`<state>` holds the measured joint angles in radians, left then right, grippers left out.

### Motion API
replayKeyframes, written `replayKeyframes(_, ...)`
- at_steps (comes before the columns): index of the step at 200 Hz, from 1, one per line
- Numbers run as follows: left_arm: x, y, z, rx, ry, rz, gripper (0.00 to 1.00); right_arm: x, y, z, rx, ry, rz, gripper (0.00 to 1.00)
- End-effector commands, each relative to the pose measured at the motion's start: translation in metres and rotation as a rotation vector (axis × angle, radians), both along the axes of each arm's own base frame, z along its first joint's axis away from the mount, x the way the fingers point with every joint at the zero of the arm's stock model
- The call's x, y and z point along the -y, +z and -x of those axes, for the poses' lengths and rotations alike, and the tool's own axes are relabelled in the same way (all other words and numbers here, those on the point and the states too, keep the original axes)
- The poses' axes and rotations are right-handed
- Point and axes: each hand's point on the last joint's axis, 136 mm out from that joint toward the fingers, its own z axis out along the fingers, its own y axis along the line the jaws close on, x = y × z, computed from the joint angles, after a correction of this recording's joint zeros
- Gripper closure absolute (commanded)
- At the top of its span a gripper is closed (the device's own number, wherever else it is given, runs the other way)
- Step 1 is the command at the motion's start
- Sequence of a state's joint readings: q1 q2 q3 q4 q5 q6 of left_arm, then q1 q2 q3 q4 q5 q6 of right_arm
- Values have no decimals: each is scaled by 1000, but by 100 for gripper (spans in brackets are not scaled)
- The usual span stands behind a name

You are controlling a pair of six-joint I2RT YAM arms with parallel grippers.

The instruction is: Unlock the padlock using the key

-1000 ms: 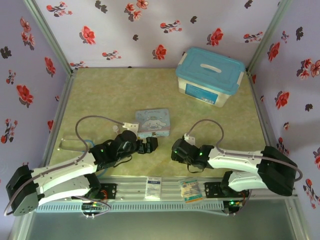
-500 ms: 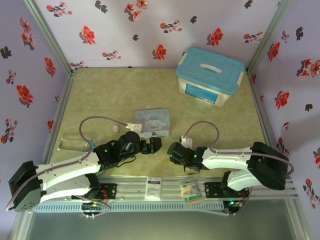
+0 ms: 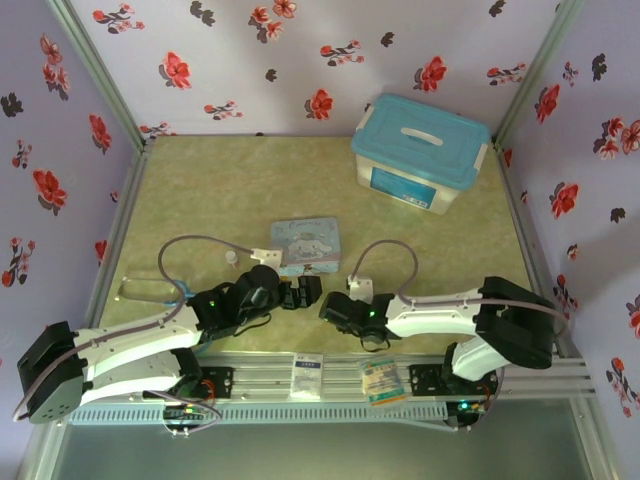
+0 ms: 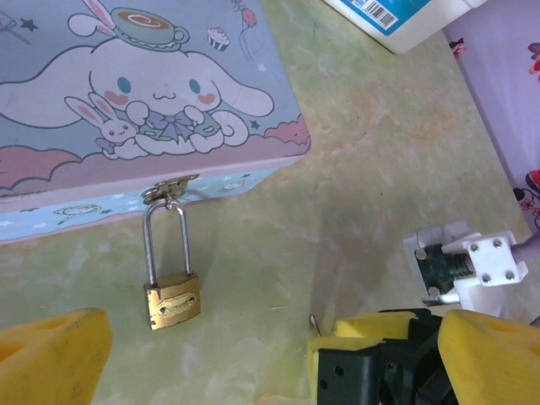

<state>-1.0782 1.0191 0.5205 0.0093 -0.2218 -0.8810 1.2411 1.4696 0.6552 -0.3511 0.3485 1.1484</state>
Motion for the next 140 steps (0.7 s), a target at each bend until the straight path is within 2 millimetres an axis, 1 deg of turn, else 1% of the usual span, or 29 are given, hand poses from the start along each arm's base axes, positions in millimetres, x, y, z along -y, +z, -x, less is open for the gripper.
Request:
replayKeyframes(1, 0, 3, -3, 18, 28, 31, 0, -10, -8, 19, -66, 56, 18, 65)
replayKeyframes(28, -1, 0, -3, 13, 33, 36, 0, -3, -14, 24, -71, 51, 43, 68)
replayKeyframes(36, -1, 0, -3, 12, 34, 37, 0, 0, -15, 25, -71, 47, 48, 69)
replayKeyframes(43, -1, -1, -3, 9, 34, 37, 0, 2, -15, 26, -70, 45, 54, 73)
replayKeyframes(63, -1, -2, -3, 10, 37, 39, 0, 11, -15, 29, -67, 35, 64, 75)
replayKeyframes(116, 3, -3, -5, 7, 38, 43, 0, 26, -9, 32, -52, 36, 60, 73)
replayKeyframes(120, 3, -4, -5, 6, 38, 42, 0, 27, -7, 28, -25, 30, 61, 73)
replayKeyframes(140, 5, -5, -6, 5, 38, 39, 0, 27, -3, 25, -3, 37, 61, 70)
